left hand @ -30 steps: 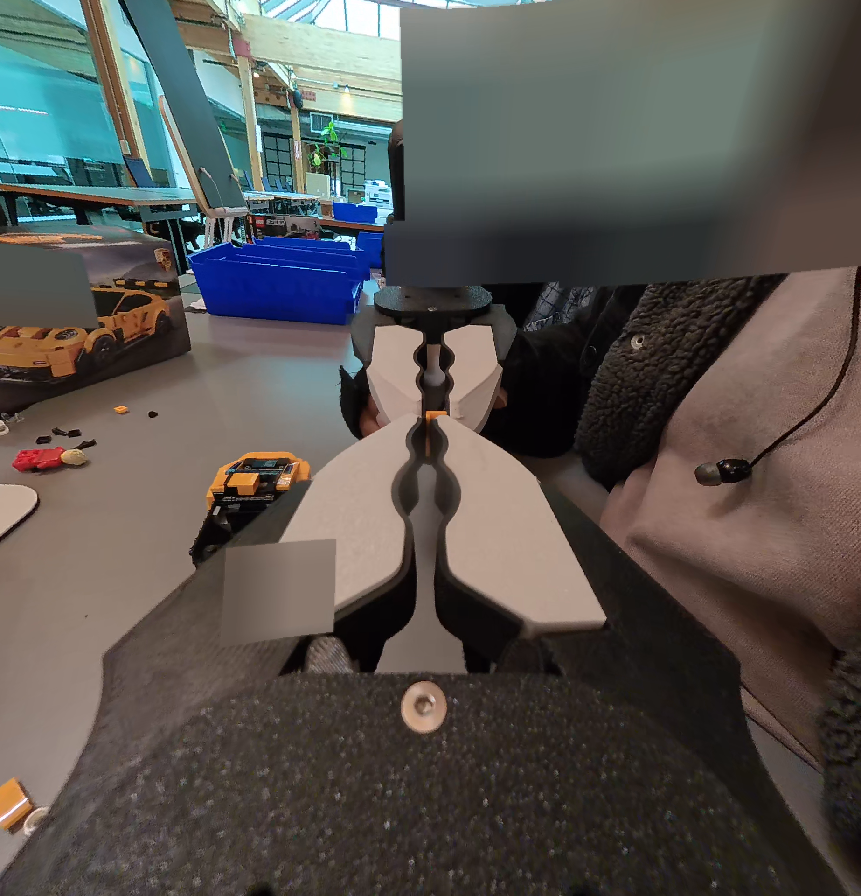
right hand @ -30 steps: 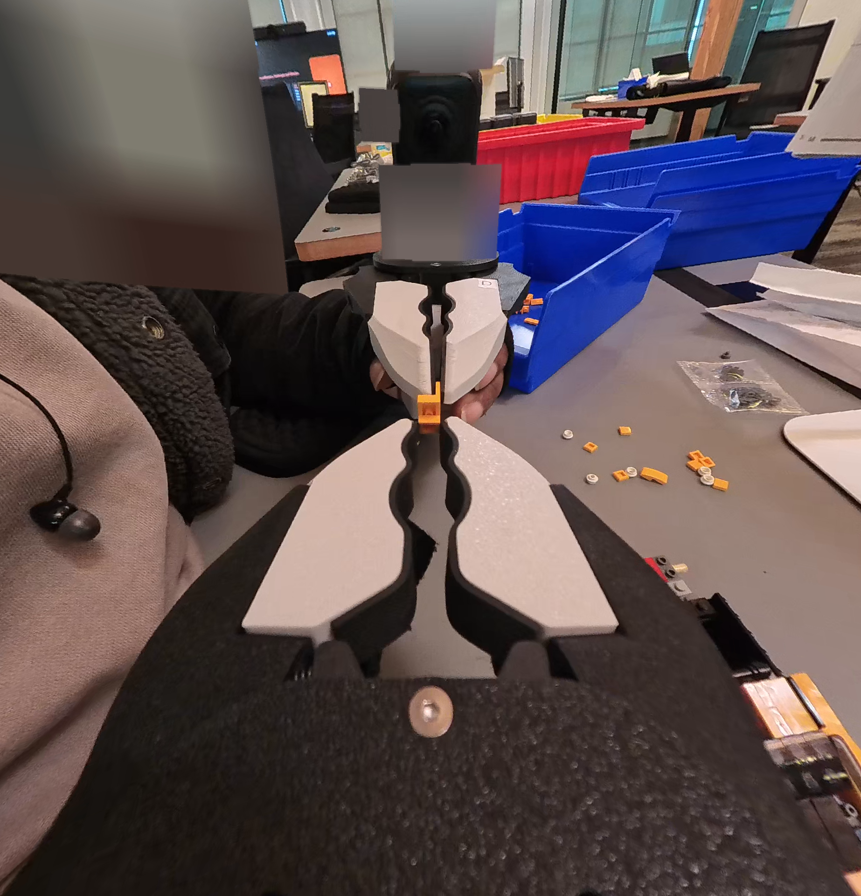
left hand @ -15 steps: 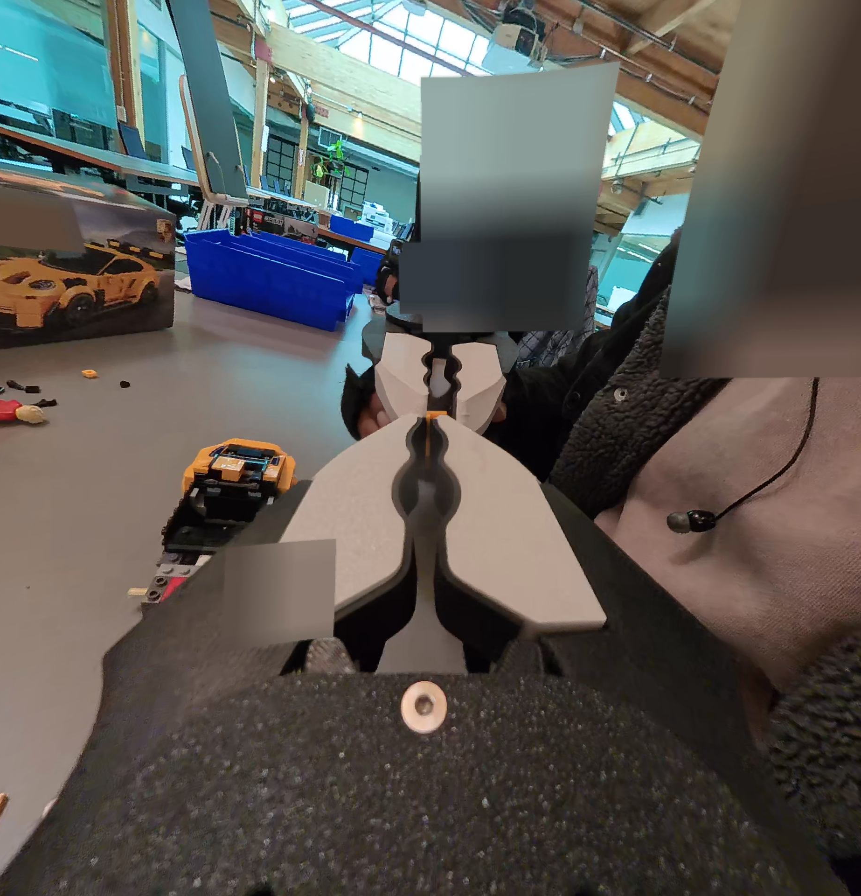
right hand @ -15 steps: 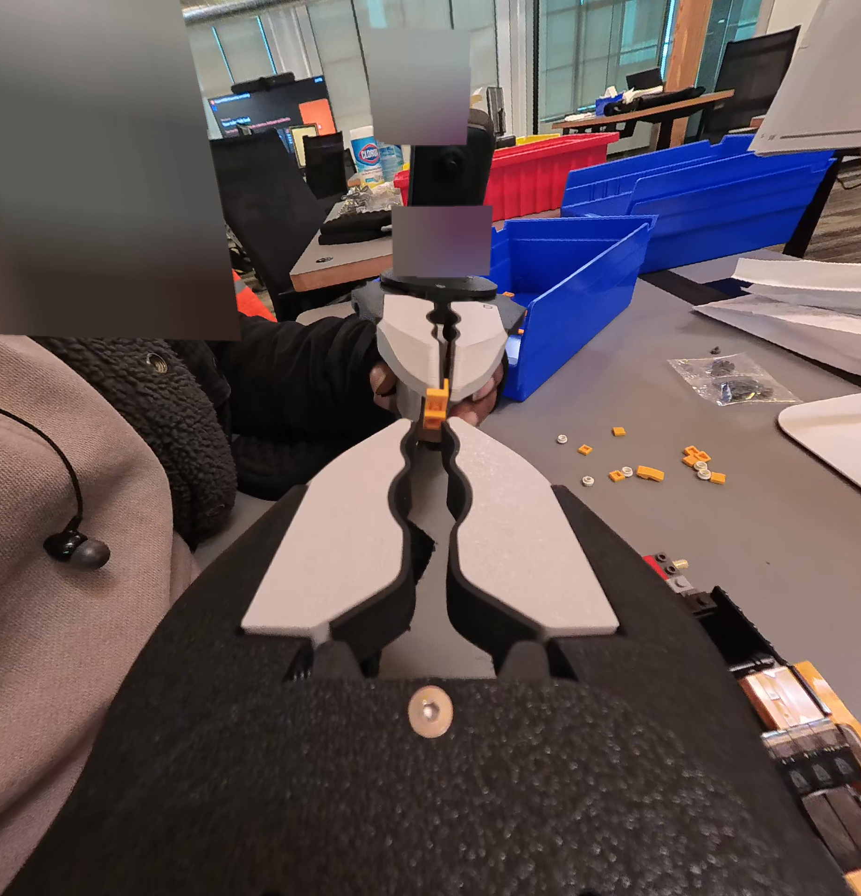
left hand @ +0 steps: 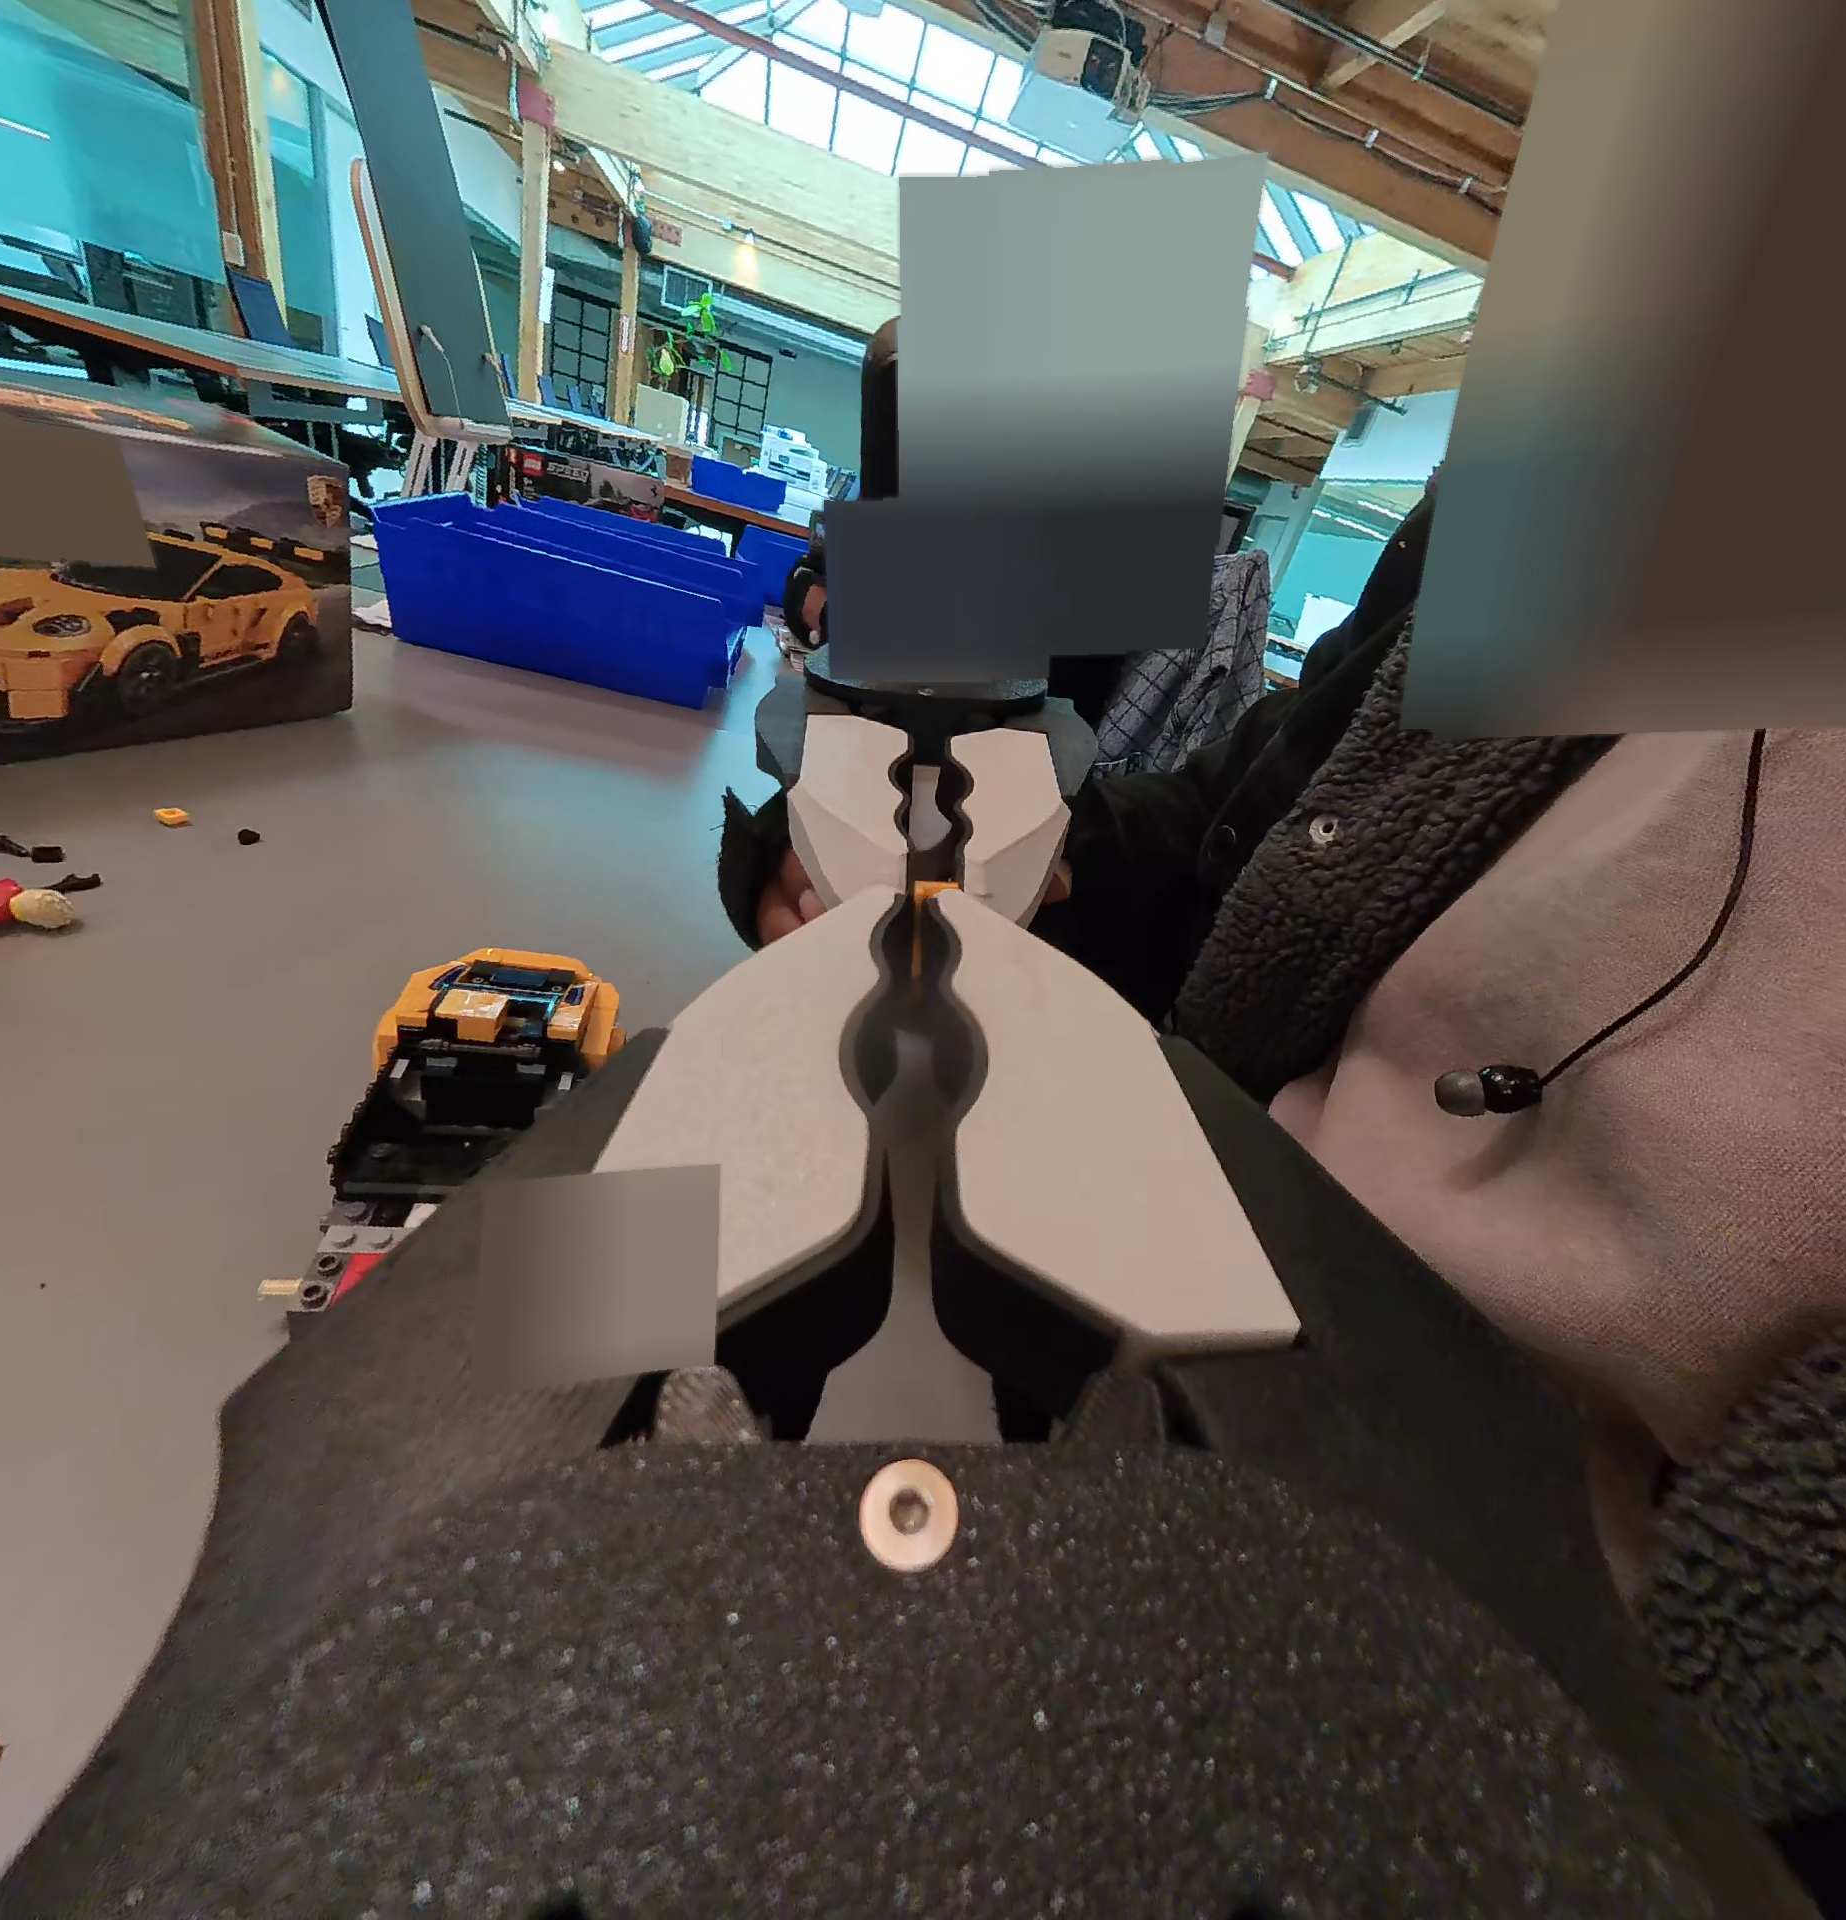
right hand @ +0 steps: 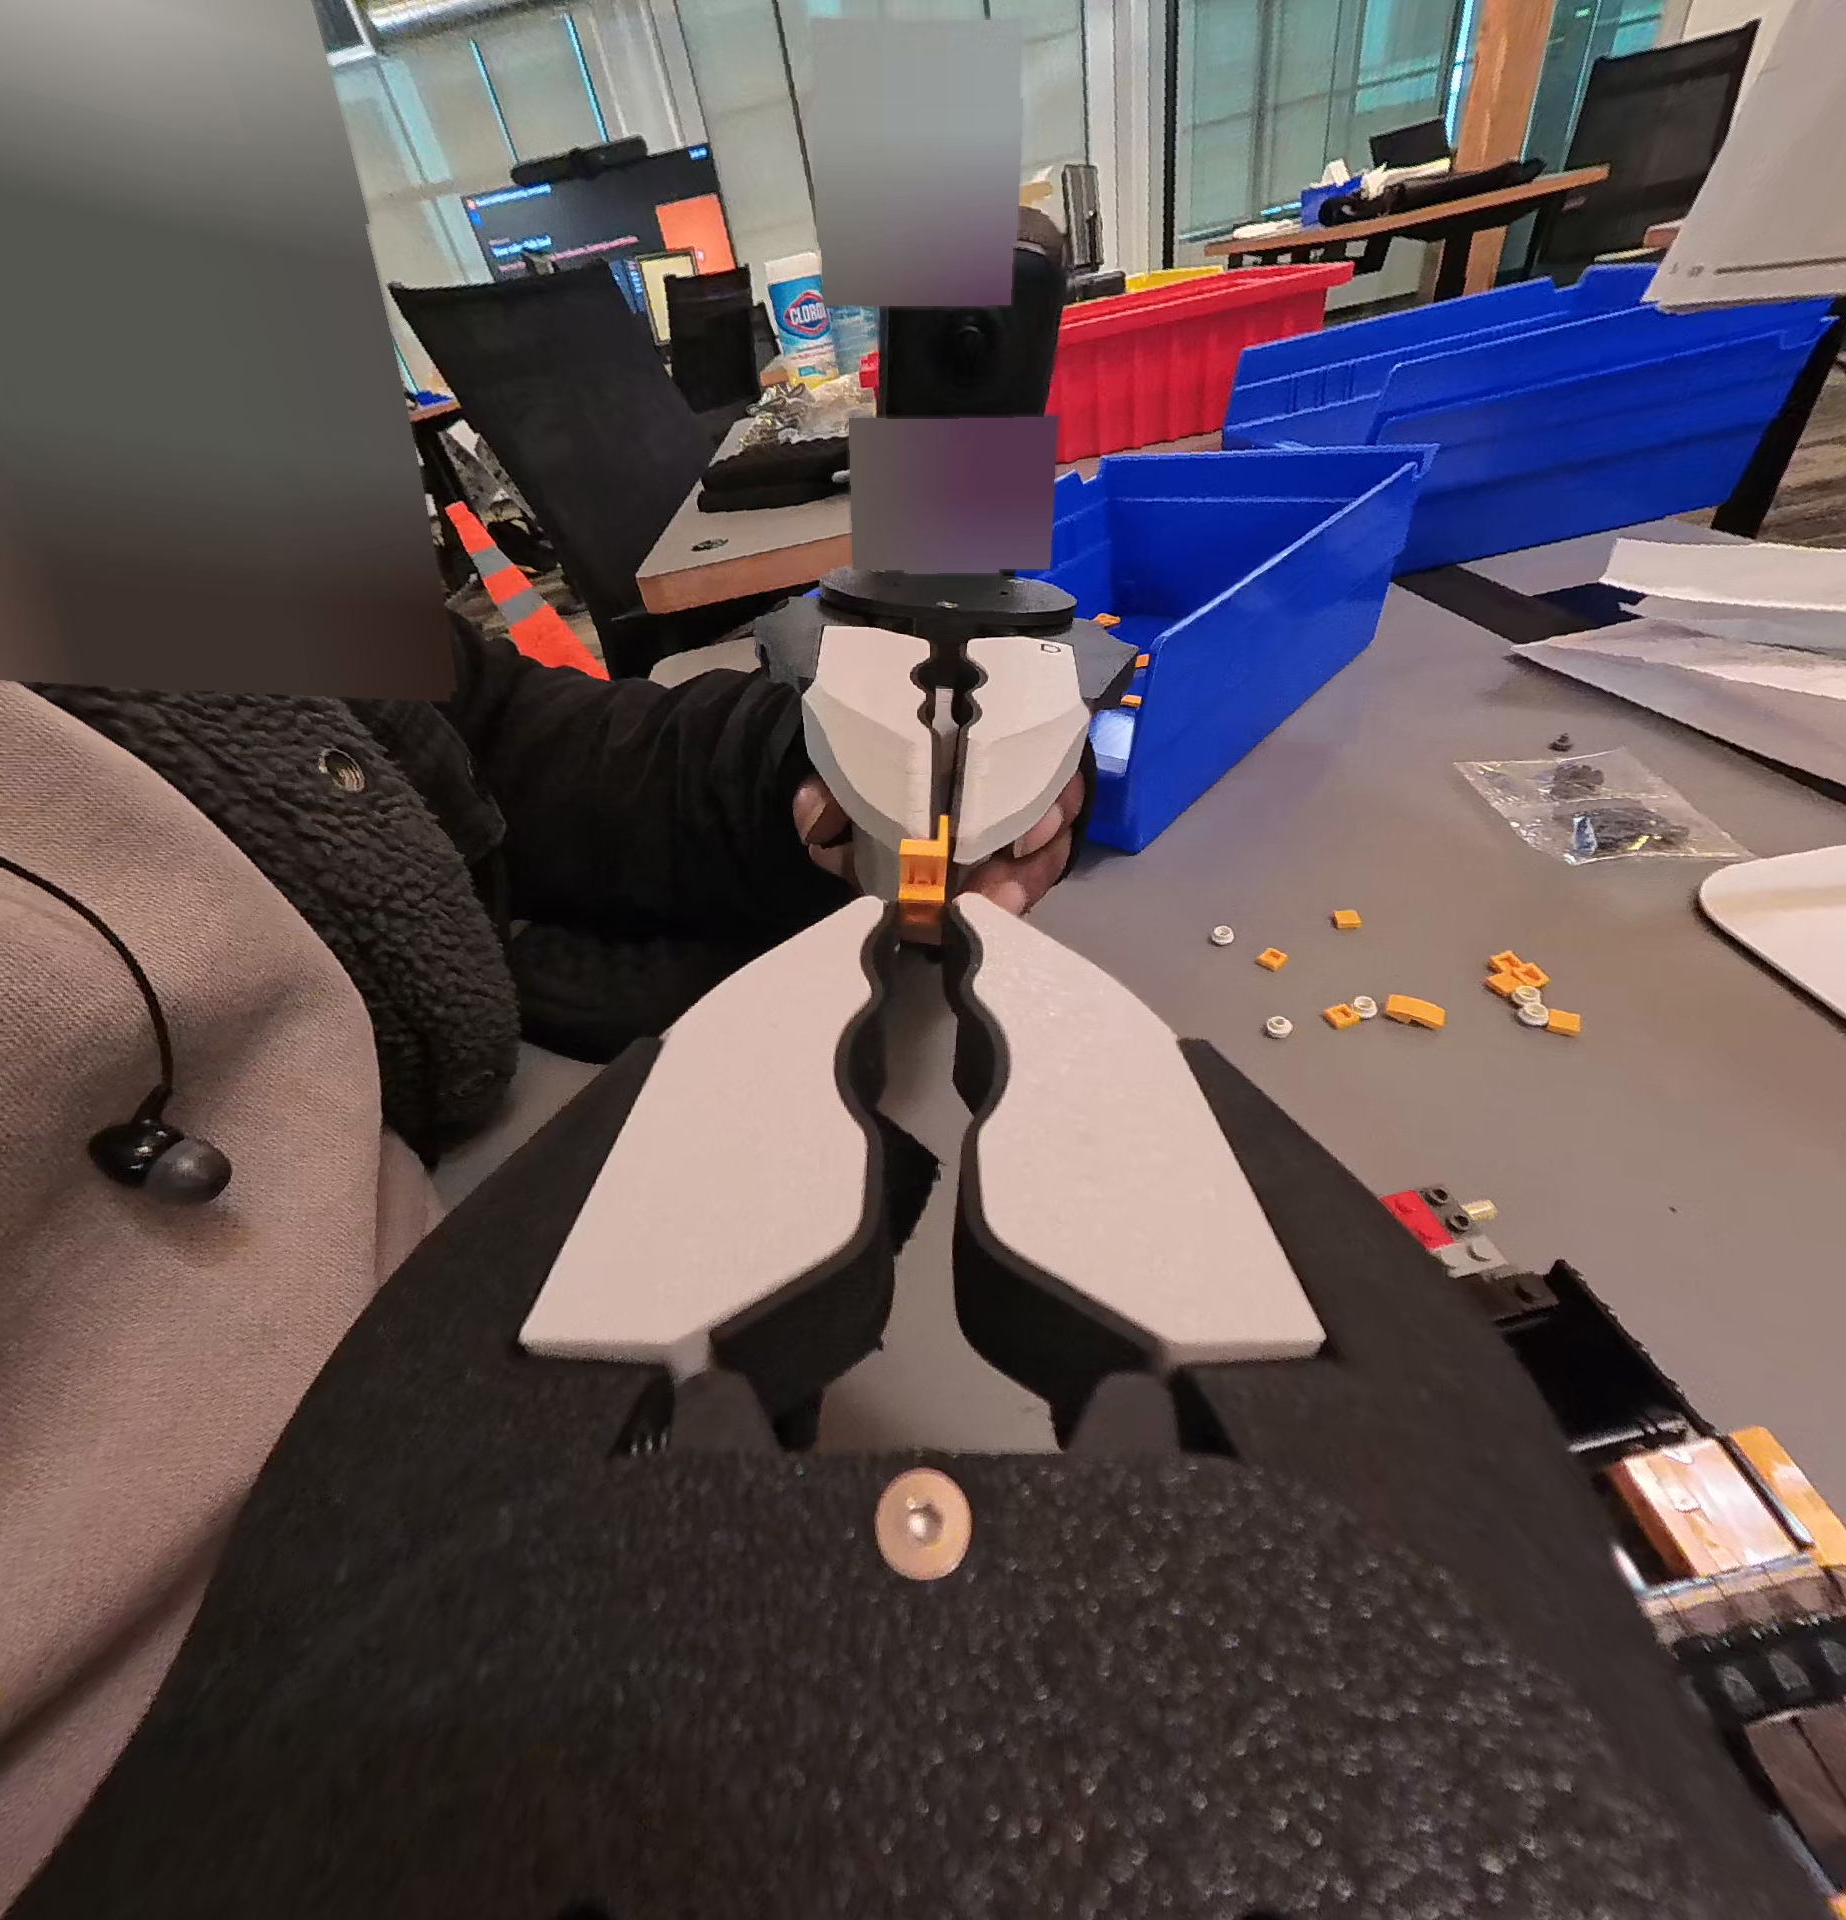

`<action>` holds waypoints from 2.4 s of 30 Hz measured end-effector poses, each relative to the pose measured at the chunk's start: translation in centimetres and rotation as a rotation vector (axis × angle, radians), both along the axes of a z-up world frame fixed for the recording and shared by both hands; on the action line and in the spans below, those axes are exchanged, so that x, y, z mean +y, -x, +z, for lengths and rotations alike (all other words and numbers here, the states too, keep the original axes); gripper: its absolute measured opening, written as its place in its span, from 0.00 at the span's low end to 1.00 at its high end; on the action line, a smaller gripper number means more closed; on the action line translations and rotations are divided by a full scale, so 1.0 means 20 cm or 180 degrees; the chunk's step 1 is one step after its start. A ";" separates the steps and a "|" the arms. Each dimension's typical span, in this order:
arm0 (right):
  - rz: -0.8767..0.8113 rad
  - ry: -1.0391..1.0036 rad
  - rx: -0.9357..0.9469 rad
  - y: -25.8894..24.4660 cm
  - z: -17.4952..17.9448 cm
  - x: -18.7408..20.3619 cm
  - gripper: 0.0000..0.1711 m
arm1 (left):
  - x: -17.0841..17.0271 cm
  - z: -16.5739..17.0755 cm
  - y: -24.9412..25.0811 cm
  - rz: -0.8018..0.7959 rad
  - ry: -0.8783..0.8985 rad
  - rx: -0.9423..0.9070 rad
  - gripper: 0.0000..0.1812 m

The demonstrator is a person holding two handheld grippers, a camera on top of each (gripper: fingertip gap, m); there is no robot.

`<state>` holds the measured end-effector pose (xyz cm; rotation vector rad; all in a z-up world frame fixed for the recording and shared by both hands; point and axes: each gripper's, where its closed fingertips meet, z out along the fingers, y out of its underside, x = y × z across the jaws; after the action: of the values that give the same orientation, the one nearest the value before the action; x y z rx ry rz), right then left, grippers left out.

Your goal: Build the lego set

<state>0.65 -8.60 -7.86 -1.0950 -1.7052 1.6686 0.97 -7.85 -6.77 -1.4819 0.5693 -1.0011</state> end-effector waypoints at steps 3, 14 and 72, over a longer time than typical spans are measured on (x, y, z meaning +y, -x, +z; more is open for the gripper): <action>0.0011 0.0001 -0.0031 0.00 -0.01 0.00 0.04 | 0.00 0.00 0.00 0.0000 0.0010 0.0028 0.01; -0.0111 -0.1424 -0.1480 -0.03 -0.55 0.10 0.09 | 0.09 -0.27 0.09 0.0390 0.0600 0.0969 0.01; 0.1081 -0.2147 -0.1455 0.02 -0.59 0.06 0.13 | 0.03 -0.67 0.12 0.0322 0.1967 0.1841 0.00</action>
<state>0.18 -7.30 -19.76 -0.9162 -2.6003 0.8852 -1.48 -7.28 -20.26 -2.3622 0.6064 -0.6835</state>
